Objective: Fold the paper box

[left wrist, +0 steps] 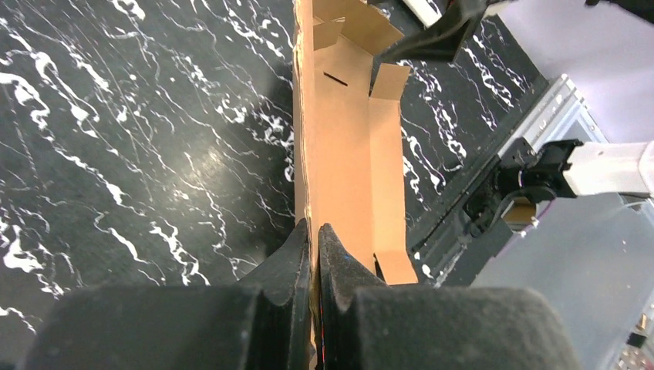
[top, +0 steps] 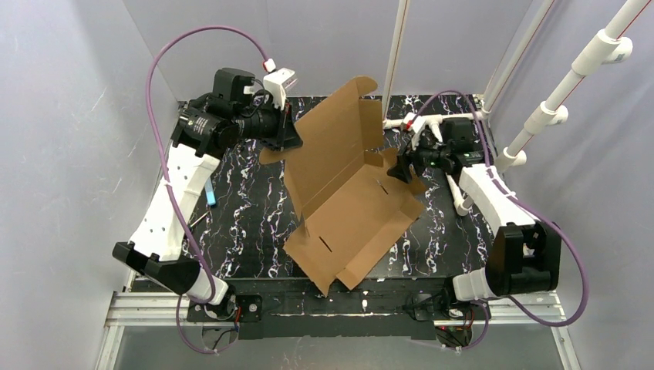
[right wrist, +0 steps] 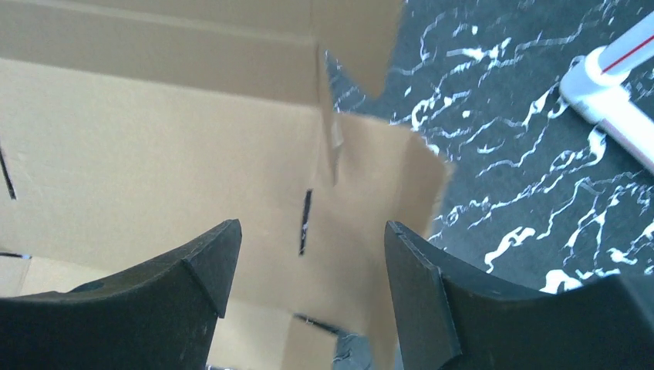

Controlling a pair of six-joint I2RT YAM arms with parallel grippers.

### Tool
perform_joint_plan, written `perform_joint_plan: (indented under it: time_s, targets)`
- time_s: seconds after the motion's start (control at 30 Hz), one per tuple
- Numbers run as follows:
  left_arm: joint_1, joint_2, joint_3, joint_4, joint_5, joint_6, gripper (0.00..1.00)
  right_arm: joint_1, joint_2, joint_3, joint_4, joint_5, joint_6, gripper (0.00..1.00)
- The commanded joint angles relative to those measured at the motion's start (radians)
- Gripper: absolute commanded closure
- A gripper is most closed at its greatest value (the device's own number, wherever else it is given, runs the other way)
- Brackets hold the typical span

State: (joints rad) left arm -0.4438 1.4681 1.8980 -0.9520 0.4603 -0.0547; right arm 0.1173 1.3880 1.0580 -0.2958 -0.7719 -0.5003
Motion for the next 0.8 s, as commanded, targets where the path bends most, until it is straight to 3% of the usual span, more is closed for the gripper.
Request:
perform_joint_plan:
  time_s: [0.0, 0.3, 0.5, 0.67, 0.77]
  targets:
    - [0.012, 0.019, 0.092, -0.013, -0.010, 0.040, 1.00, 0.058, 0.037, 0.005, 0.024, 0.227, 0.032, 0.23]
    - [0.017, 0.013, 0.093, -0.016, 0.009, 0.088, 1.00, 0.047, 0.134, 0.134, 0.059, 0.305, 0.025, 0.19]
    - [0.019, 0.018, 0.107, -0.010, 0.039, 0.087, 1.00, 0.048, 0.313, 0.238, 0.071, 0.219, 0.020, 0.22]
    - [0.021, 0.007, 0.109, -0.008, 0.034, 0.091, 1.00, 0.054, 0.401, 0.290, 0.098, 0.119, 0.030, 0.45]
    - [0.026, 0.006, 0.116, -0.009, 0.018, 0.102, 1.00, 0.058, 0.371, 0.259, 0.137, 0.053, 0.003, 0.74]
